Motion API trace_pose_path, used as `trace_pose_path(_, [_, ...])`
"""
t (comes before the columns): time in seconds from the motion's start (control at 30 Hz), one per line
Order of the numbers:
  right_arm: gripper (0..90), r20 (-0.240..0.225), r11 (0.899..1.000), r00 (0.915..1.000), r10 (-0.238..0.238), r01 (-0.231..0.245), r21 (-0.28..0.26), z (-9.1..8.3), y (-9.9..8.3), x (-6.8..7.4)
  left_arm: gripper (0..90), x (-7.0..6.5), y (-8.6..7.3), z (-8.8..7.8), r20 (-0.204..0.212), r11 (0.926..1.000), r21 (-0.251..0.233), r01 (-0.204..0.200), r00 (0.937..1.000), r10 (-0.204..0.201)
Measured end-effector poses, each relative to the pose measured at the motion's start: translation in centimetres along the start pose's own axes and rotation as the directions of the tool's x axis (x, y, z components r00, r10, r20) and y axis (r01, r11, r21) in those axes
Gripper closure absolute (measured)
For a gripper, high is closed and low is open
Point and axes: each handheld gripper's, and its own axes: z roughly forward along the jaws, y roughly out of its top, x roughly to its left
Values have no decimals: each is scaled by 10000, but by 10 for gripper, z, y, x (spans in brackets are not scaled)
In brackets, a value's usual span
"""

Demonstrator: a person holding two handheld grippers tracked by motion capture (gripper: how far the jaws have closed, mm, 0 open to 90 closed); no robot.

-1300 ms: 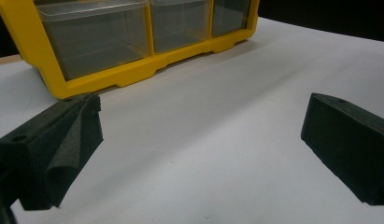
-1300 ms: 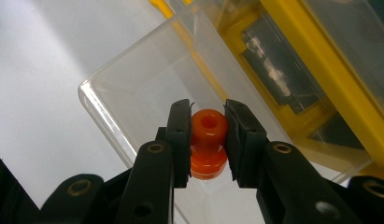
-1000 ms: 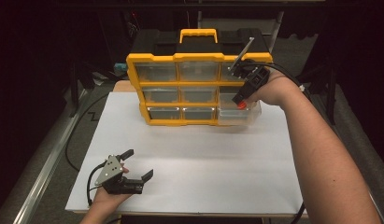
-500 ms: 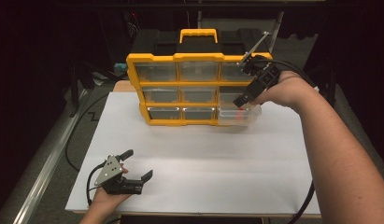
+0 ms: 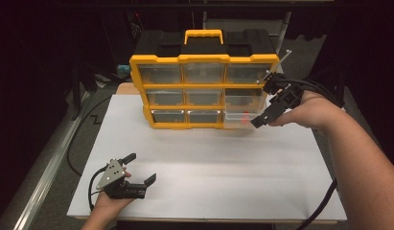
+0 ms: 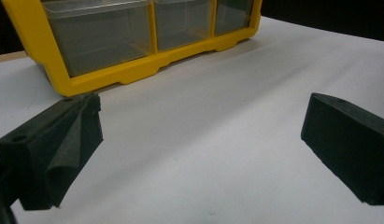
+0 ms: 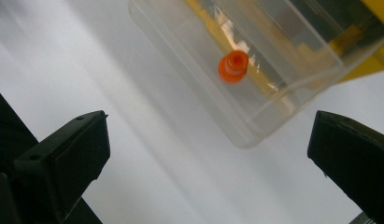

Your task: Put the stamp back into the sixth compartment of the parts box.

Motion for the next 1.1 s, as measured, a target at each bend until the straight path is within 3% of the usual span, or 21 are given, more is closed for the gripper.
trace_pose_path(0.17, [2,76,9995,9996,260,-261,179,5,-19,0,4,1,-1,-1,-39,10000,4,51,10000,-51])
trace_pose_path(0.53, [3,11,9975,9997,254,-254,658,29,-53,-1,4,1,-1,-1,-67,10000,7,68,10000,-68])
trace_pose_path(0.8, [3,-22,9944,9994,350,-346,997,65,-75,3,4,2,-1,-2,-85,9999,-10,106,9999,-106])
trace_pose_path(1.1, [3,-51,9908,9990,442,-432,1281,118,-97,11,4,3,-1,-2,-126,9999,6,126,9998,-126])
